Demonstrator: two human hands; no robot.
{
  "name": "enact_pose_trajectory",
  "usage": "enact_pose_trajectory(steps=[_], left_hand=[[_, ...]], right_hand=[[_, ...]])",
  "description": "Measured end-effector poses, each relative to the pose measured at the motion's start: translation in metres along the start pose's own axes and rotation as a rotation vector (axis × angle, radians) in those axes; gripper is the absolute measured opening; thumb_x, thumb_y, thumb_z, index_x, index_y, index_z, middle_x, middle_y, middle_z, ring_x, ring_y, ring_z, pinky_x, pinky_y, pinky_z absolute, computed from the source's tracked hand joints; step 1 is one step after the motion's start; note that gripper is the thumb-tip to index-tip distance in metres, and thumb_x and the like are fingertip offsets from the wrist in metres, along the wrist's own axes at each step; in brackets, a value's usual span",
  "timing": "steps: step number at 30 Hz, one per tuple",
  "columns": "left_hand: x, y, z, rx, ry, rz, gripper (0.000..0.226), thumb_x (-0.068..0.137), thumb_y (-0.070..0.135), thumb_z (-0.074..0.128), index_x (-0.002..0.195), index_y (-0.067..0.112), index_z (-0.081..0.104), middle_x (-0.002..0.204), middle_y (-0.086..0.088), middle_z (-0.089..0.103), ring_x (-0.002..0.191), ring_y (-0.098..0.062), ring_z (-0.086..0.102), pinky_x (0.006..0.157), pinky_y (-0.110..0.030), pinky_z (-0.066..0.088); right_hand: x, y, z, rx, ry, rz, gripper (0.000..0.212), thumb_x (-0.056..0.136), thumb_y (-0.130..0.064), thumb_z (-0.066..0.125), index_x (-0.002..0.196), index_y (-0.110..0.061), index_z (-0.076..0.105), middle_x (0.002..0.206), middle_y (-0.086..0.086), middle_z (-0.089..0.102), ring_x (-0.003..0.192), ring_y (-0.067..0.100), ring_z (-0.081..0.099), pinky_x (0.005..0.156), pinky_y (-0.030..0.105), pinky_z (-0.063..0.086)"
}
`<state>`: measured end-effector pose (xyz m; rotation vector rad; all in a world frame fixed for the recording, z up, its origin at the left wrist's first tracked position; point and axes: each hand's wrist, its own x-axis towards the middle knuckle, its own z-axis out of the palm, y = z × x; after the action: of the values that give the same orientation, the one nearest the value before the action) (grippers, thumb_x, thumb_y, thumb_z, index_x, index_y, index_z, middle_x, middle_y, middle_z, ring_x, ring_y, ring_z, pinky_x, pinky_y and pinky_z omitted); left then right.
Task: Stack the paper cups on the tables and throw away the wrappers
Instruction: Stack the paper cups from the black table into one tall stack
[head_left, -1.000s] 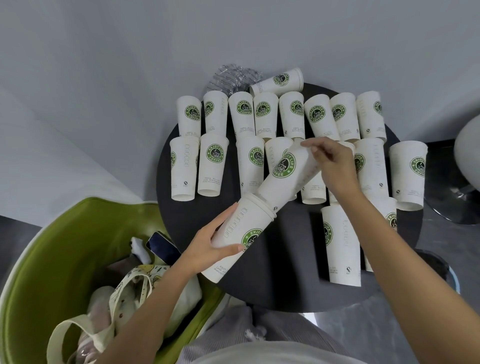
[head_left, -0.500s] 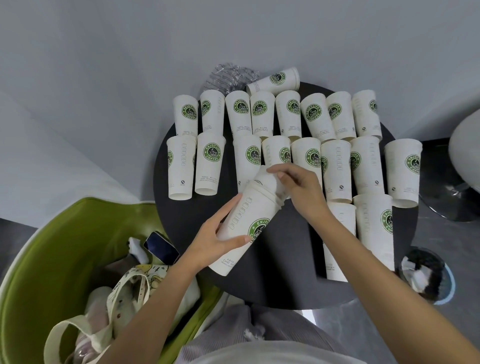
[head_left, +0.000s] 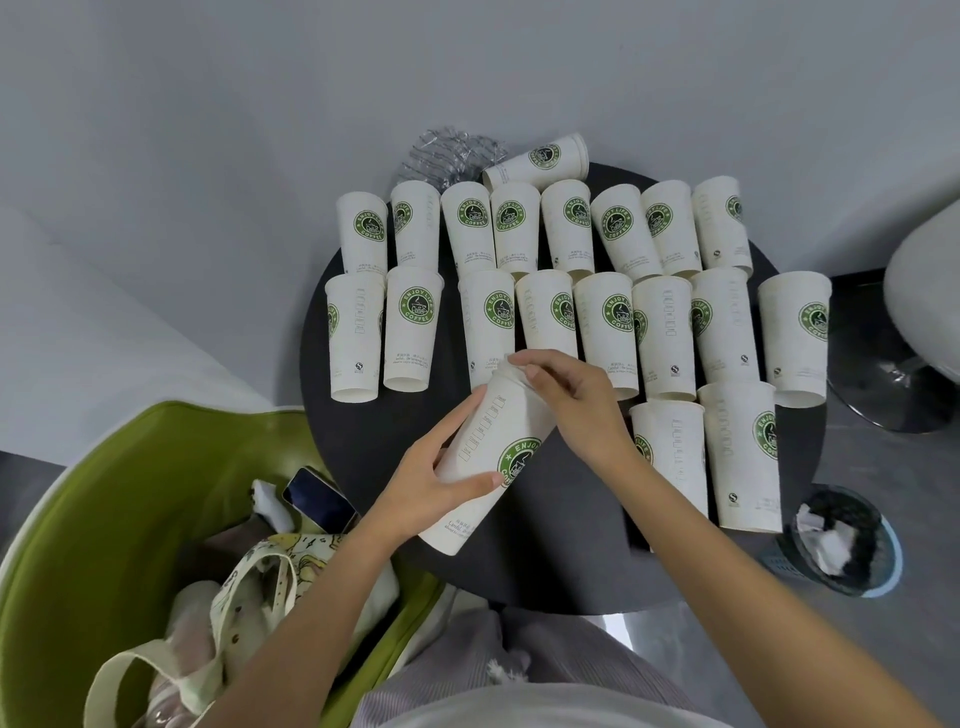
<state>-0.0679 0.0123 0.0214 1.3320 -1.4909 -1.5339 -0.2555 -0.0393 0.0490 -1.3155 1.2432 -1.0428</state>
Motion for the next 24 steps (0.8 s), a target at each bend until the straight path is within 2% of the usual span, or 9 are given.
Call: enact_pose_trajectory(steps=[4,8,11,12,15,17,19,22,24], left_hand=[[0.0,0.0,0.003,0.001,-0.018,0.0,0.089,0.076,0.009,0.082,0.148,0.037,0.036,0.146,0.02,0.045,0.128,-0.001,0.05,0.098,-0.025,0.049],[0.004,-0.001,0.007,0.016,-0.036,-0.005,0.095,0.071,0.011,0.086,0.147,0.038,0.036,0.143,0.022,0.048,0.126,-0.003,0.052,0.099,-0.031,0.051],[0.006,-0.004,0.007,0.029,-0.044,-0.015,0.094,0.072,0.013,0.086,0.147,0.04,0.036,0.143,0.025,0.046,0.129,-0.002,0.049,0.102,-0.033,0.049],[0.007,-0.005,0.008,0.033,-0.046,-0.017,0.094,0.072,0.014,0.086,0.147,0.04,0.036,0.144,0.025,0.046,0.13,-0.001,0.048,0.102,-0.032,0.048],[0.009,-0.007,0.01,0.034,-0.047,-0.024,0.093,0.073,0.011,0.085,0.148,0.037,0.036,0.142,0.03,0.045,0.13,0.004,0.046,0.103,-0.026,0.046],[0.009,-0.007,0.012,0.035,-0.049,-0.028,0.093,0.073,0.011,0.085,0.147,0.037,0.036,0.141,0.032,0.045,0.129,0.006,0.046,0.101,-0.022,0.046],[0.011,-0.009,0.013,0.038,-0.048,-0.038,0.092,0.073,0.013,0.085,0.147,0.039,0.036,0.141,0.03,0.047,0.128,0.004,0.048,0.101,-0.024,0.047],[0.013,-0.009,0.014,0.045,-0.042,-0.044,0.092,0.072,0.016,0.086,0.146,0.042,0.036,0.142,0.028,0.046,0.13,0.002,0.047,0.104,-0.03,0.045],[0.015,-0.009,0.015,0.048,-0.036,-0.047,0.093,0.072,0.017,0.086,0.146,0.043,0.036,0.143,0.028,0.045,0.131,0.002,0.046,0.106,-0.033,0.045]], right_hand=[[-0.001,0.0,-0.002,-0.005,0.012,0.006,0.021,0.094,-0.009,0.053,0.099,-0.021,0.069,0.1,-0.007,0.069,0.092,-0.001,0.059,0.08,0.009,0.041],[-0.003,0.002,-0.009,-0.051,0.029,-0.015,0.02,0.095,-0.01,0.052,0.102,-0.017,0.069,0.097,-0.008,0.068,0.085,-0.003,0.058,0.075,0.007,0.039],[-0.006,0.008,-0.02,-0.099,0.093,-0.02,0.02,0.096,-0.015,0.051,0.106,-0.02,0.067,0.078,-0.009,0.062,0.067,0.009,0.05,0.067,0.016,0.041],[-0.006,0.01,-0.026,-0.101,0.115,-0.008,0.02,0.095,-0.014,0.051,0.107,-0.02,0.066,0.077,-0.008,0.062,0.067,0.013,0.052,0.068,0.018,0.043],[-0.005,0.017,-0.049,-0.203,0.157,0.003,0.017,0.095,-0.013,0.053,0.103,-0.019,0.067,0.087,-0.006,0.069,0.085,0.011,0.064,0.083,0.022,0.047],[-0.005,0.022,-0.066,-0.353,0.154,0.003,0.015,0.094,-0.012,0.054,0.1,-0.018,0.067,0.092,-0.005,0.069,0.083,0.004,0.062,0.078,0.01,0.043],[-0.004,0.026,-0.084,-0.532,0.149,0.001,0.015,0.093,-0.011,0.055,0.099,-0.016,0.068,0.097,0.0,0.068,0.079,0.004,0.058,0.073,0.008,0.042],[0.0,0.034,-0.108,-0.729,0.107,0.034,0.015,0.093,-0.015,0.056,0.099,-0.014,0.07,0.098,0.005,0.066,0.086,0.018,0.06,0.081,0.031,0.049],[0.003,0.039,-0.119,-0.82,0.056,0.069,0.015,0.093,-0.02,0.056,0.096,-0.017,0.07,0.094,0.005,0.065,0.089,0.021,0.06,0.082,0.039,0.049]])
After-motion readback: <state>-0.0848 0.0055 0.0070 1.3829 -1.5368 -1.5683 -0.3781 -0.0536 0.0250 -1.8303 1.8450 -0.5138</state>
